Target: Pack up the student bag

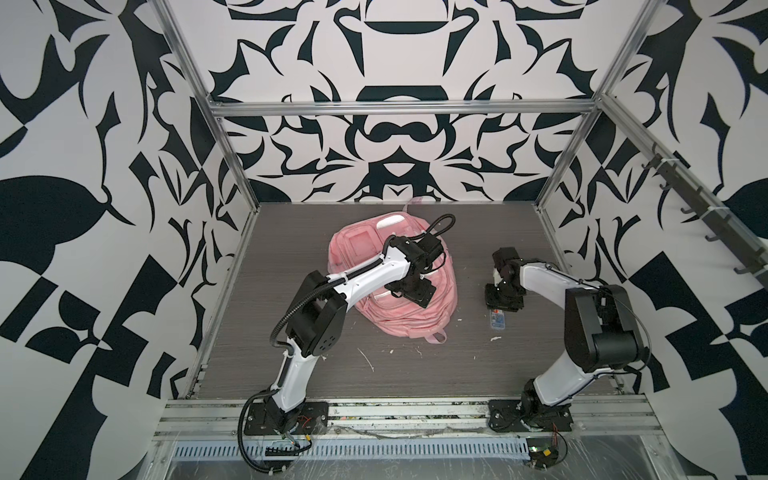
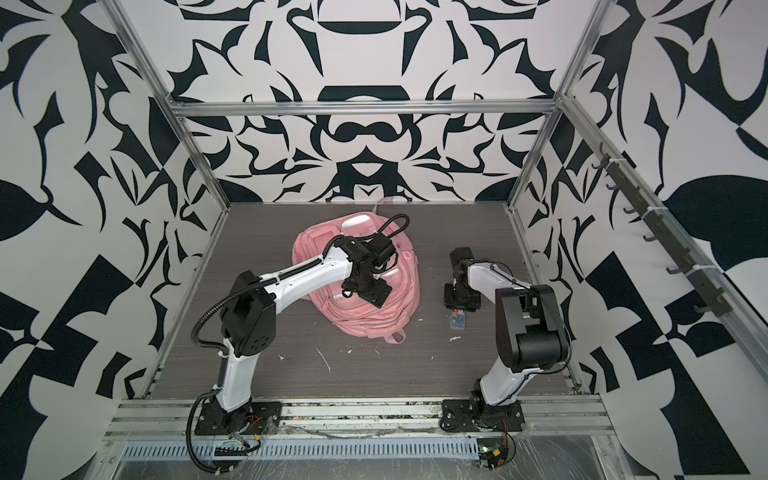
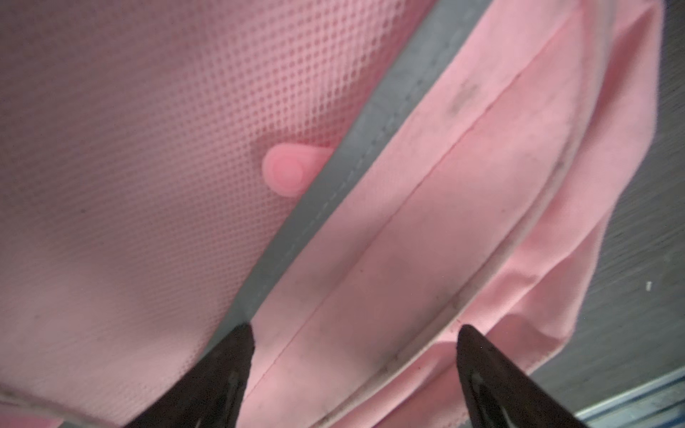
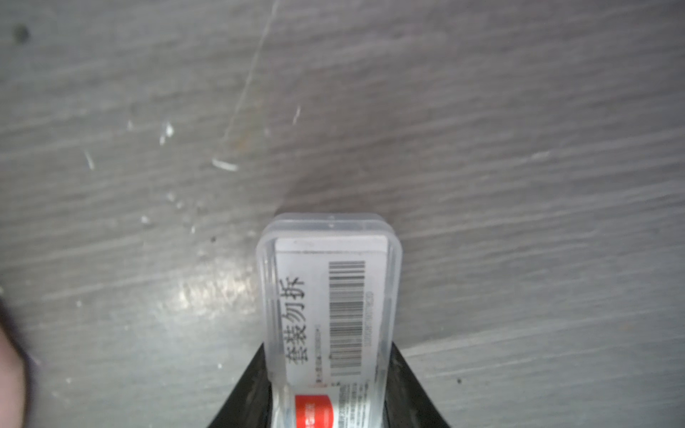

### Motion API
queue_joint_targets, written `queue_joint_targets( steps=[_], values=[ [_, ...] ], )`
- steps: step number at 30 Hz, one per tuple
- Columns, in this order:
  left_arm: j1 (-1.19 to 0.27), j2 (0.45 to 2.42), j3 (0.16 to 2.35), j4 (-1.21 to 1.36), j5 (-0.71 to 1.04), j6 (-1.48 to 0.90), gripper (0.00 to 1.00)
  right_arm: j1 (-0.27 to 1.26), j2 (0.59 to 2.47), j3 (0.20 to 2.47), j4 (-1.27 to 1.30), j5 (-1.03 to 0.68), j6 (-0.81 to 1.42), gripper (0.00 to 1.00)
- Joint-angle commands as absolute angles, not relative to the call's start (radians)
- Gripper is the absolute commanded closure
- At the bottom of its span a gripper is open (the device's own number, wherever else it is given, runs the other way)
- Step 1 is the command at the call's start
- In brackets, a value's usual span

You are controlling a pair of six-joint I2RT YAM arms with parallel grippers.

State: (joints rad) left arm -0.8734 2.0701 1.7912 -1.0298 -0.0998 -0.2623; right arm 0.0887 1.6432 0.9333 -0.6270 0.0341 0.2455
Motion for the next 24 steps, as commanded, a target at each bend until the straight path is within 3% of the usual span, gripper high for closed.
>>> queue_joint_targets(
  steps=[1,6,14,17,20,24],
  values=[
    [-0.883,2.105,1.841,-1.123,-0.158,-0.226,0.17,0.094,1.558,0.913,-0.631,0.033,0.225,0.99],
    [-0.888,2.135,1.887,-1.139,-0.19,-0.228,0.44,0.095,1.449,0.909,-0.636,0.004,0.23,1.0],
    [-0.902,2.163,1.901,-1.125,-0.195,-0.221,0.66,0.103,1.282,0.908,-0.661,-0.012,0.266,1.0],
    [-0.902,2.159,1.908,-1.123,-0.174,-0.217,0.75,0.106,1.258,0.93,-0.683,-0.029,0.278,1.0],
    [-0.902,2.149,1.922,-1.129,-0.152,-0.219,0.91,0.113,1.245,0.954,-0.698,-0.035,0.288,1.0],
    [-0.902,2.114,1.92,-1.109,-0.095,-0.212,1.0,0.126,1.241,0.973,-0.688,-0.034,0.322,1.0]
  ],
)
